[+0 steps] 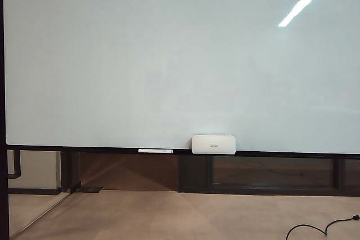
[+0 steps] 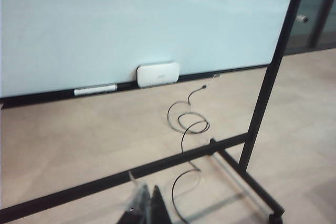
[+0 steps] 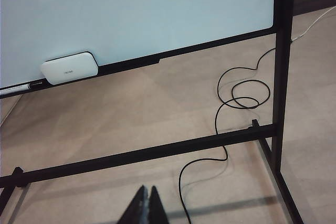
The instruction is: Reach to the right to find the marker pen, pick it up, and write the number 12 on the whiteboard.
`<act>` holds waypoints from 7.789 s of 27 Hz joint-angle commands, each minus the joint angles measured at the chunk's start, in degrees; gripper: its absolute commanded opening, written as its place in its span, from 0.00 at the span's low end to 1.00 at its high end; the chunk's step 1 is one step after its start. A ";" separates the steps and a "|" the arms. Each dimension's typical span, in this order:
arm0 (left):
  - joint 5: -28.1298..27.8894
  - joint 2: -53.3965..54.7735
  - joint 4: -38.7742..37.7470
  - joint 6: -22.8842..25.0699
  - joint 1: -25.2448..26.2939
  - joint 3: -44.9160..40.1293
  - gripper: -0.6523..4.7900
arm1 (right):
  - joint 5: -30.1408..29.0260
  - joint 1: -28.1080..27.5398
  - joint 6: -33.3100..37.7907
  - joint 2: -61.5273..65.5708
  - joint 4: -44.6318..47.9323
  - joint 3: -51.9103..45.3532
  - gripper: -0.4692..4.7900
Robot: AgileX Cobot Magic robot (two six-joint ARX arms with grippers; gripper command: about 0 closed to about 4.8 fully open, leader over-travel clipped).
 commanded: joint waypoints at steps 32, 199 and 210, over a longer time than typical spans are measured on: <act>4.50 27.43 16.79 -12.72 -9.31 11.23 0.11 | -2.86 -0.04 -0.39 27.06 25.42 18.14 0.08; 2.16 90.36 45.79 5.29 -23.43 32.79 0.11 | -24.44 -27.85 -11.98 154.16 52.54 120.17 0.55; 1.73 90.36 46.23 5.05 -23.45 33.16 0.11 | -22.97 -27.87 -13.73 154.16 53.66 120.37 0.55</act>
